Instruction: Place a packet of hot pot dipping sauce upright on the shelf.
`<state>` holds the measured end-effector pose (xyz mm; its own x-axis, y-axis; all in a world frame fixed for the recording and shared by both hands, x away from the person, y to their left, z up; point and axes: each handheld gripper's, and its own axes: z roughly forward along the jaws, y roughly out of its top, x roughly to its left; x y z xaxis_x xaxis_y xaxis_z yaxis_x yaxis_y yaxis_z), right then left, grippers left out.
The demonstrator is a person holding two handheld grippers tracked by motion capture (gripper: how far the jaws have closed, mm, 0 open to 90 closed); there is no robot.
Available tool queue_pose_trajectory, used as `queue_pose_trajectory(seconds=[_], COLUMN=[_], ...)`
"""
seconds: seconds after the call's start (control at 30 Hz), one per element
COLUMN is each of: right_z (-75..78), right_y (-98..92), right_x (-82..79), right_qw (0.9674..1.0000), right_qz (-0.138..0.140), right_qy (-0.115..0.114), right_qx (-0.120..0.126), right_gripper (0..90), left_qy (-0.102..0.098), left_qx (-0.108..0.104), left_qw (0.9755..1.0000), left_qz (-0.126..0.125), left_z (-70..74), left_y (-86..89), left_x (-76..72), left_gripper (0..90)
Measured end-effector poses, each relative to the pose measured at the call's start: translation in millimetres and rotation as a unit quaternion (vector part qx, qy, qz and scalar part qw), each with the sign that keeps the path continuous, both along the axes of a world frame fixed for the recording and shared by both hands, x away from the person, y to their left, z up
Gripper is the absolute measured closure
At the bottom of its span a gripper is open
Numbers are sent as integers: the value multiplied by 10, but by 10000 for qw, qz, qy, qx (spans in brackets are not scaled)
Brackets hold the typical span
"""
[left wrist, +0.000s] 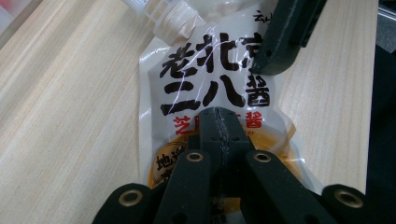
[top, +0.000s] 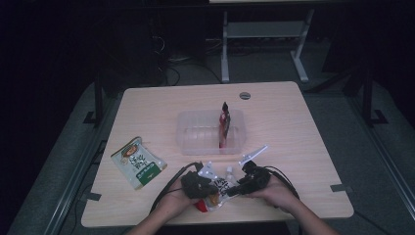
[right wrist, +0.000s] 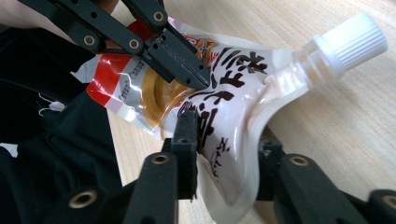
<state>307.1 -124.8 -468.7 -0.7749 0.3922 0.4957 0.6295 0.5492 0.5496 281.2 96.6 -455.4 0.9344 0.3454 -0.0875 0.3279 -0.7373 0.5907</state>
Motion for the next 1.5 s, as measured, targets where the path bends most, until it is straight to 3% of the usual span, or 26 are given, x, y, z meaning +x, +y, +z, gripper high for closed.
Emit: queue_pose_trajectory(seconds=[0.2, 0.37, 0.63, 1.03, 1.33, 1.5], right_z=[19, 37, 153, 334, 441, 525], right_y=[10, 1, -32, -135, -153, -138], right_x=[-16, -30, -67, -64, -72, -78], right_qw=[9997, 9992, 9979, 9937, 9905, 9881], right_qz=[130, 182, 281, 245, 255, 287], right_qy=[-205, -328, -496, -843, -940, -991], right_qx=[-25, 109, 305, 690, 973, 1141], right_gripper=[816, 887, 897, 898, 898, 898], left_qy=[39, 28, 8, 42, 95, 27], left_qx=[-73, -180, -376, -525, -366, -441], left_qw=[10000, 9998, 9993, 9982, 9992, 9989], left_qz=[11, 21, 36, 296, 163, 149], left_z=[18, 50, 174, 335, 260, 272], left_y=[24, 35, 126, 528, 469, 402], left_x=[-1, -8, -42, -41, -11, -43], left_gripper=[899, 898, 875, 873, 873, 867])
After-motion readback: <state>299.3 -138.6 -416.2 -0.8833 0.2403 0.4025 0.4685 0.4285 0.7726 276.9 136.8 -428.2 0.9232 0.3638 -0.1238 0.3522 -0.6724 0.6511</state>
